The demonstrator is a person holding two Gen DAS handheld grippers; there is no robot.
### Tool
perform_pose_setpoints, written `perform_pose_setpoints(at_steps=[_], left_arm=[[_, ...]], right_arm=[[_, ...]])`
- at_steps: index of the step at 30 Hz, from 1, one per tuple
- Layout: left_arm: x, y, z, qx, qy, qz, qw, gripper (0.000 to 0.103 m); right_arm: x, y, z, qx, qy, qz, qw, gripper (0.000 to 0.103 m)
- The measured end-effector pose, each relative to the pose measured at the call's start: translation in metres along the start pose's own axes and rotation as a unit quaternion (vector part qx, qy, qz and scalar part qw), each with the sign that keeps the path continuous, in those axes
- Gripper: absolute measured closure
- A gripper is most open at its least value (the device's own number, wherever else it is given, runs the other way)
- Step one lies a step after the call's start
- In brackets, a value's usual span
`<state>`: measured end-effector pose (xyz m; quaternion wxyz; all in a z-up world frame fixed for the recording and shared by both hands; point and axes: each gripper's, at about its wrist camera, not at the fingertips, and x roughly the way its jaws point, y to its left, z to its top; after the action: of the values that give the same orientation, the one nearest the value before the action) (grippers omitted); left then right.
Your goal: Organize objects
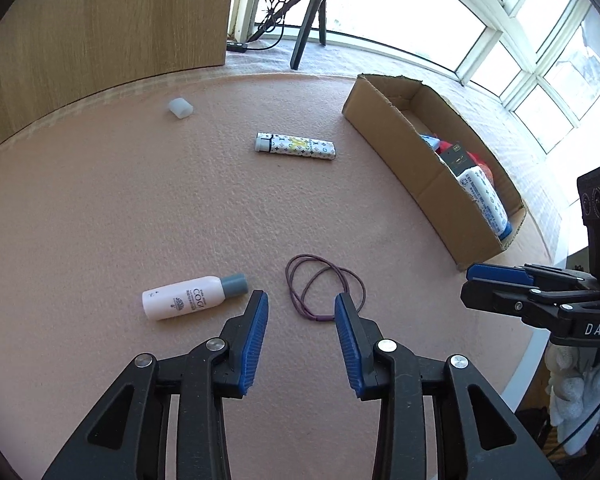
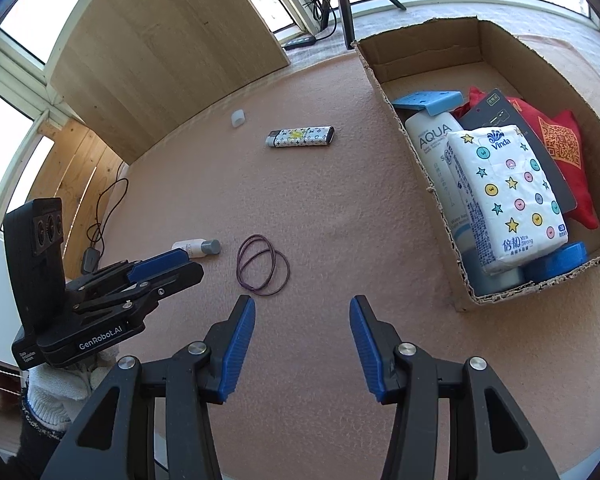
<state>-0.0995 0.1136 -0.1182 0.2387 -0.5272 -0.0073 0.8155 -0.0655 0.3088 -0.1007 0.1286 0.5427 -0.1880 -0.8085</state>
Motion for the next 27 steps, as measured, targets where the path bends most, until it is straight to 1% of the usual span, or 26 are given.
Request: perform_pose_setpoints(at_steps=[2,6,8,10,13,14,16,17,19,21,27], left_arm=[[-0.008,0.013,-0.003,-0.008,-0.006,0.011,0.9999,0.065],[-0.006,0.041,0.001,-0.036,-0.012,0.040,0.9985,0.065],[-0.003,0.051,0.005,-0.045,-0.015,0.035,0.9983,0.065],[0.001,0.054,0.006,-0.038,-0.012,0.043,0.9983,0.063],[0.005,0.056,0.007,-0.023,-0.006,0.055,0.9982,0.062],[0.004,0.058,0.008,-0.021,-0.006,0.058,0.9981,0.061],[0.004,0.064,0.010,-0.019,-0.006,0.069,0.9974,0.053],[0.004,0.068,0.011,-0.022,-0.007,0.073,0.9970,0.052],[0.003,0.076,0.013,-0.033,-0.007,0.073,0.9968,0.049],[0.005,0.081,0.014,-0.033,-0.004,0.071,0.9969,0.048],[0.021,0.082,0.010,-0.023,0.028,0.048,0.9982,0.048]], right_arm=[[0.000,0.002,0.000,-0.004,-0.002,0.002,1.000,0.058],[0.008,0.006,0.001,-0.009,-0.002,0.007,1.000,0.058],[0.013,0.010,0.002,-0.015,0.000,0.007,1.000,0.058],[0.018,0.014,0.003,-0.023,0.001,-0.002,1.000,0.057],[0.026,0.016,0.006,-0.026,0.006,0.002,1.000,0.057],[0.028,0.016,0.007,-0.026,0.008,0.002,1.000,0.057],[0.033,0.015,0.009,-0.023,0.015,-0.002,1.000,0.055],[0.035,0.014,0.009,-0.021,0.018,-0.004,1.000,0.055],[0.039,0.014,0.010,-0.019,0.024,-0.006,1.000,0.055],[0.042,0.014,0.011,-0.017,0.030,-0.009,0.999,0.055],[0.049,0.014,0.013,-0.010,0.037,-0.009,0.999,0.055]])
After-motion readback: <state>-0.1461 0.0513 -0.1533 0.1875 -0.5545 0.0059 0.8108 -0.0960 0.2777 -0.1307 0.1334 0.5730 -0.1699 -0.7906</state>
